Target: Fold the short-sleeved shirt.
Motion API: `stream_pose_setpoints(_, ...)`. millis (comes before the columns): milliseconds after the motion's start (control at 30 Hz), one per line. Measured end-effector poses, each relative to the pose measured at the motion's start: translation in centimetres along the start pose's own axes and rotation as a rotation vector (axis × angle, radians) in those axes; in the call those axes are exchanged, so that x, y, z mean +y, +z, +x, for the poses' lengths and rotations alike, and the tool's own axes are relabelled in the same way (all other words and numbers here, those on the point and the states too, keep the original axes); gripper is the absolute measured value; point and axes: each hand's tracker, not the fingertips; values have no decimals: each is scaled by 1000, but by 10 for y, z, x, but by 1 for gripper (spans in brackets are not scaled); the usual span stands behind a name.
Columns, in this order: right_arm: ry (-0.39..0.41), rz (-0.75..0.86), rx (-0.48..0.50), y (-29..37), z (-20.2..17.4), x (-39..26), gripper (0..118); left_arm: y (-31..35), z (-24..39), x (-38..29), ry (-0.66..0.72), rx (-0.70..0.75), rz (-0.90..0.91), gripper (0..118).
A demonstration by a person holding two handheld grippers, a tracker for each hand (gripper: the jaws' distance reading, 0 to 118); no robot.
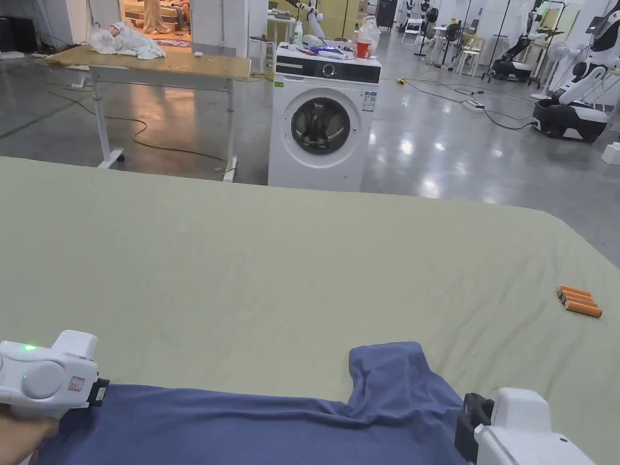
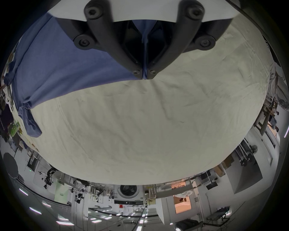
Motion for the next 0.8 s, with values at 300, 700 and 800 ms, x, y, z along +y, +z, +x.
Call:
stream_pose_setpoints(300,51,-388,46,-137,40,37,61,62,-13,-21,64,-32,208,0)
stream_pose_setpoints(700,82,-528,77,-183,30,27,1,82,-33,-43,96,-24,271,0)
stream_pose_setpoints(800,55,-450,99,-165,37,31,1,86,-33,-44,96,-30,277,0)
